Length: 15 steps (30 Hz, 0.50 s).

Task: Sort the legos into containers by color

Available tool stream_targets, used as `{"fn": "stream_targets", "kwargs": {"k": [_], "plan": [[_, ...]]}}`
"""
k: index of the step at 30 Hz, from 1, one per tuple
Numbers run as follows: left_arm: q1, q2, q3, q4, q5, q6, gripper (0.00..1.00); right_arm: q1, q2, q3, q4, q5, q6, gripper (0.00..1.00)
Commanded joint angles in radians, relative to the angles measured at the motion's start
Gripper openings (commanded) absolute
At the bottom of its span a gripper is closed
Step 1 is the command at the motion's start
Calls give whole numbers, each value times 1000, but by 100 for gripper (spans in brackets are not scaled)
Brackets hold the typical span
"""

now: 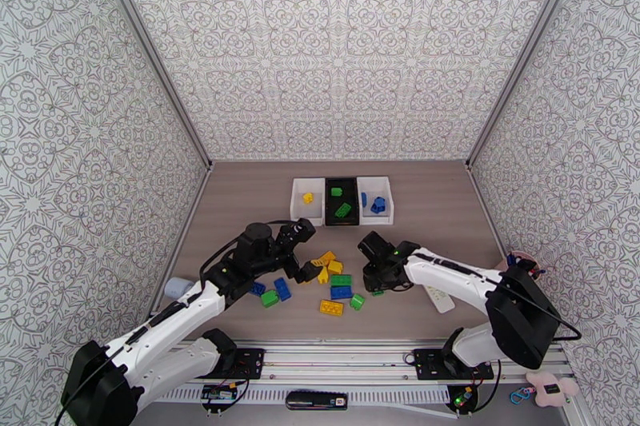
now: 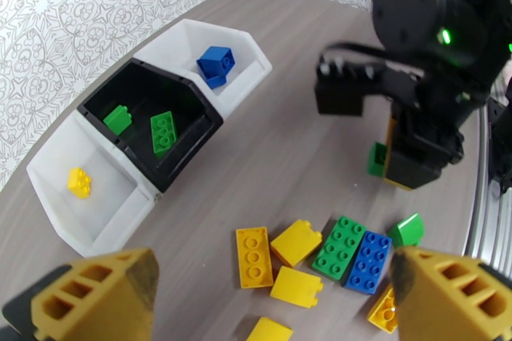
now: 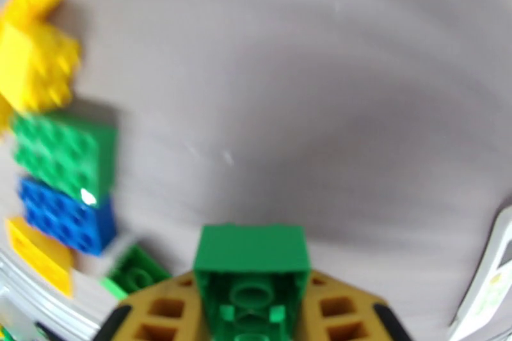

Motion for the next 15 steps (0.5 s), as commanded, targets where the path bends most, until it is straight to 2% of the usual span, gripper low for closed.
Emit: {"fn": "stream_targets", "kwargs": {"k": [1,10,15], "plan": [[-4,-13,-20,9,18,-26,100,-35,57,122,24,66,-24,22],[-1,-24,-18,-2,-10,-39,100,-151,250,439,155,114,-106,23],[1,-17,-19,2,-16,-55,100,-181,417,647,178,138,-152,25]]}}
